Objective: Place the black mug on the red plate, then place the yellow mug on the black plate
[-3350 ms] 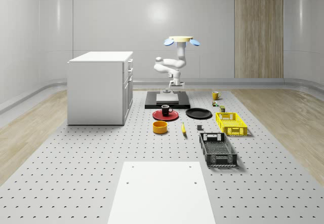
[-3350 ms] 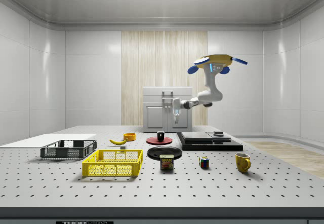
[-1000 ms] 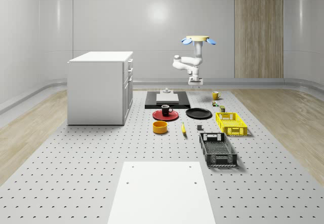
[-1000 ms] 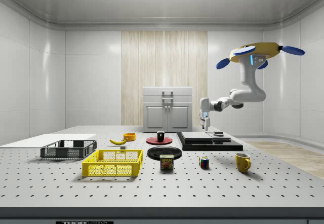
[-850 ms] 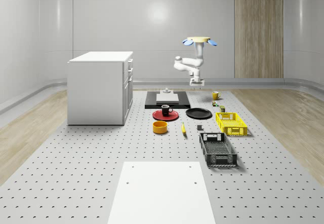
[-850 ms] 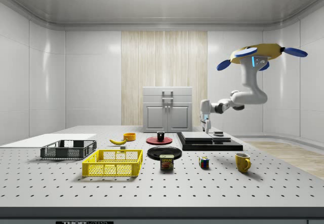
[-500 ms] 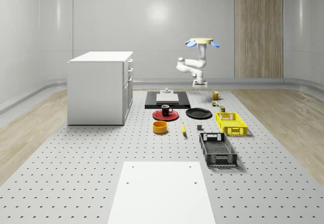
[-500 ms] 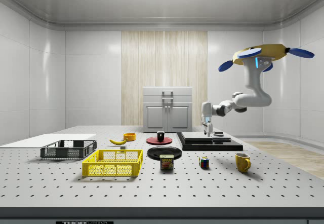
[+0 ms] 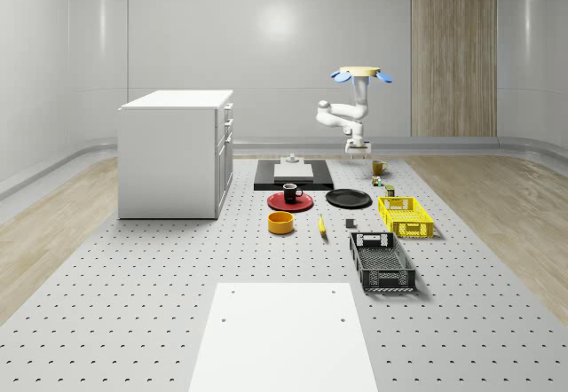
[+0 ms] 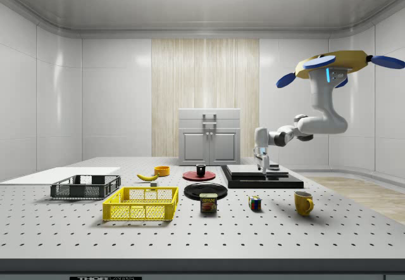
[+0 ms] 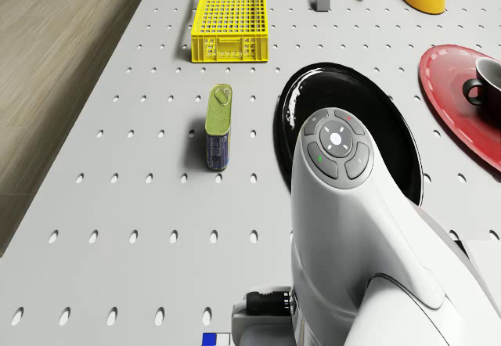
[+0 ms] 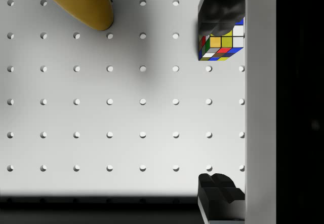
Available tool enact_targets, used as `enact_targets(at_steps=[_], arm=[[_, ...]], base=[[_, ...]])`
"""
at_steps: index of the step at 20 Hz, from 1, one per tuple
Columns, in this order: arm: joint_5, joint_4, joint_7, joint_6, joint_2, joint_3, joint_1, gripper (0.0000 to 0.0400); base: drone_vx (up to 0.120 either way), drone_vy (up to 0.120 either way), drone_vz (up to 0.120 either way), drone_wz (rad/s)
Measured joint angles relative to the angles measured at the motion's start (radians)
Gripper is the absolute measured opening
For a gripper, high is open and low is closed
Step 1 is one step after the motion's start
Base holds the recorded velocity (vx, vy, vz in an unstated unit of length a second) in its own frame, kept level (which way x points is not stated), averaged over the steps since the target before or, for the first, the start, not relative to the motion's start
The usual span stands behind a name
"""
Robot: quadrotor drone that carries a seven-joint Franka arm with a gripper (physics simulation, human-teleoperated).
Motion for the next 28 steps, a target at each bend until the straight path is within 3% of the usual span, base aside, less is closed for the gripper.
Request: enact_targets(at_steps=[21,28], arm=[[0.0,0.0,0.0,0.001,-0.001,0.0,0.0,0.04],[0.0,0.0,0.0,0.001,-0.001,0.0,0.0,0.04]], base=[[-0.12,0.12,0.0,0.0],[-0.029,0.091,-0.046,0.0]])
